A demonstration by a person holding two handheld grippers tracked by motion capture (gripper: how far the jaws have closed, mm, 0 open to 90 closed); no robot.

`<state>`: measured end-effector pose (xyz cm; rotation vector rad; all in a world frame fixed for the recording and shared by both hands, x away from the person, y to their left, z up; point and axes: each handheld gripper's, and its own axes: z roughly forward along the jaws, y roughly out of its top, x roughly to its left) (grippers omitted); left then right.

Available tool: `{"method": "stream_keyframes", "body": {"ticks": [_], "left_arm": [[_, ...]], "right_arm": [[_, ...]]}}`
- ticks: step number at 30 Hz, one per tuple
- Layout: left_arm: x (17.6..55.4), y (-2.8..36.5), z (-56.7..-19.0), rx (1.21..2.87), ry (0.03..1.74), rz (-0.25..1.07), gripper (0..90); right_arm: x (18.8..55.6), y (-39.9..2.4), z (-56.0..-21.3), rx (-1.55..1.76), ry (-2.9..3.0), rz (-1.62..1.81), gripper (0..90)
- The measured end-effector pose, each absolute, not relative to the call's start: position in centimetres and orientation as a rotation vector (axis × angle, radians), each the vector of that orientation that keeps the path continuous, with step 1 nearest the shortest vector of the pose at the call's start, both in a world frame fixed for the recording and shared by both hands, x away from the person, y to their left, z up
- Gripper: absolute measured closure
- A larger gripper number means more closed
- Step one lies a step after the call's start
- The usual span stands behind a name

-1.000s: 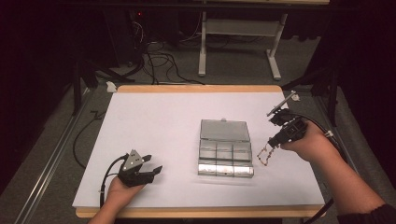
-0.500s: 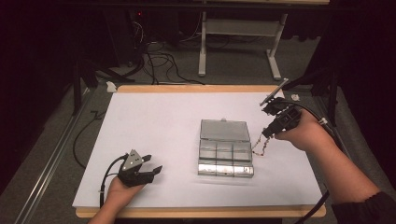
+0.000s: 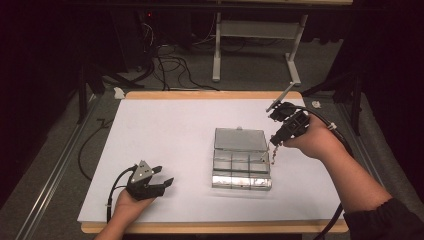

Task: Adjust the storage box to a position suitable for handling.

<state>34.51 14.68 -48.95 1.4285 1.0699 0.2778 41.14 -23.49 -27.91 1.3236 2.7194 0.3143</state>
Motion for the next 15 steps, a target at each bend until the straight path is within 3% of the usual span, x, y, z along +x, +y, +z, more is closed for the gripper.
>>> {"method": "stream_keyframes", "body": {"ticks": [15], "left_arm": [[34.5, 14.7, -48.9, 1.425, 1.073, 0.274, 36.3]], "right_arm": [[42.1, -21.9, -29.9, 1.308, 2.753, 0.295, 83.9]]}}
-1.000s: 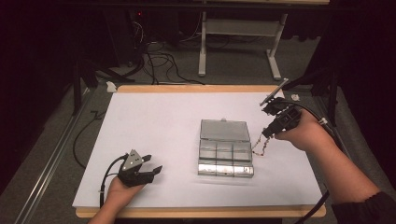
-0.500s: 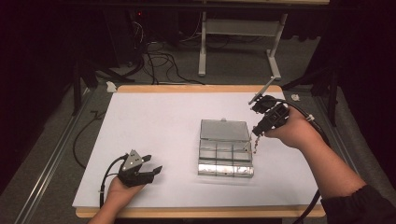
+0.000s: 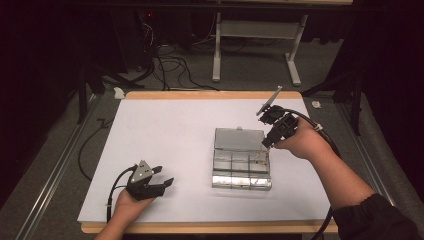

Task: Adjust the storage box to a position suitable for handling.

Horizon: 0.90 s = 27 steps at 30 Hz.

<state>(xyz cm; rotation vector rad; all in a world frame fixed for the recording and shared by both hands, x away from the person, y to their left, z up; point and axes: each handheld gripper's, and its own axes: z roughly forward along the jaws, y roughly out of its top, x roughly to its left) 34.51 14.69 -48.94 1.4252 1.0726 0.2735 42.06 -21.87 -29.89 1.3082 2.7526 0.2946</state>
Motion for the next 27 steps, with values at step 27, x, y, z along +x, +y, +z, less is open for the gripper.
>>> {"method": "stream_keyframes", "body": {"ticks": [27], "left_arm": [[34.5, 14.6, -49.0, 1.429, 1.070, 0.275, 36.3]], "right_arm": [[43.1, -21.5, -35.5, 1.334, 2.796, 0.277, 83.7]]}}
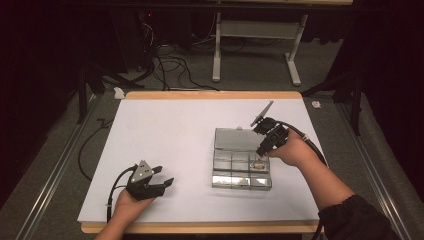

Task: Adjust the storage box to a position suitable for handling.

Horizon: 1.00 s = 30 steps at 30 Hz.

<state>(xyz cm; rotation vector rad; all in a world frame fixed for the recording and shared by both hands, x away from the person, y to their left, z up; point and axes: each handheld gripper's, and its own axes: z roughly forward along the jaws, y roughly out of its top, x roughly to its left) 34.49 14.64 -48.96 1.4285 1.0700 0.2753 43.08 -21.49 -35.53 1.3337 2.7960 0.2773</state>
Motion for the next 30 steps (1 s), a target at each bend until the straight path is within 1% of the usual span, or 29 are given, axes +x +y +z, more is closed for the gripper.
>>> {"method": "stream_keyframes", "body": {"ticks": [15, 30], "left_arm": [[34.5, 14.6, -49.0, 1.434, 1.070, 0.272, 36.4], [34.5, 14.7, -49.0, 1.428, 1.072, 0.269, 36.4]], "right_arm": [[43.7, -21.6, -38.9, 1.361, 2.810, 0.206, 83.4], [44.1, -21.3, -40.3, 1.375, 2.827, 0.163, 83.6]]}}
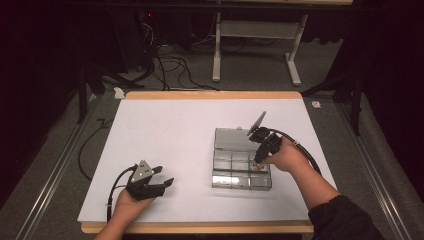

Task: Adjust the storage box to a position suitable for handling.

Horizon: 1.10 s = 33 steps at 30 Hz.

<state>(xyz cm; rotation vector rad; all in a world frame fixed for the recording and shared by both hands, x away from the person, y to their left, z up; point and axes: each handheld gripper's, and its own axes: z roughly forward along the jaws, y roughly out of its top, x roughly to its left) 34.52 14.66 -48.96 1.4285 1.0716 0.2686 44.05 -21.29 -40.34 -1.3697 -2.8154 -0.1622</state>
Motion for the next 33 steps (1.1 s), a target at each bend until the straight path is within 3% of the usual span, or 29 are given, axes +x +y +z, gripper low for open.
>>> {"method": "stream_keyframes", "body": {"ticks": [10, 12, 15, 19, 33], "left_arm": [[34.5, 14.6, -49.0, 1.430, 1.070, 0.270, 36.5], [34.5, 14.7, -49.0, 1.432, 1.072, 0.269, 36.4], [34.5, 14.6, -49.0, 1.429, 1.070, 0.270, 36.4], [34.5, 14.6, -49.0, 1.430, 1.071, 0.269, 36.4], [34.5, 14.6, -49.0, 1.434, 1.069, 0.272, 36.4]], "right_arm": [[43.9, -21.7, -41.9, -1.390, -2.801, -0.164, 82.3], [44.0, -21.7, -42.0, -1.422, -2.787, -0.189, 76.7], [44.0, -21.6, -42.1, -1.429, -2.783, -0.191, 75.1], [43.9, -21.8, -41.5, -1.425, -2.800, -0.218, 70.6], [42.5, -24.0, -38.1, -1.505, -2.820, -0.290, 69.4]]}}
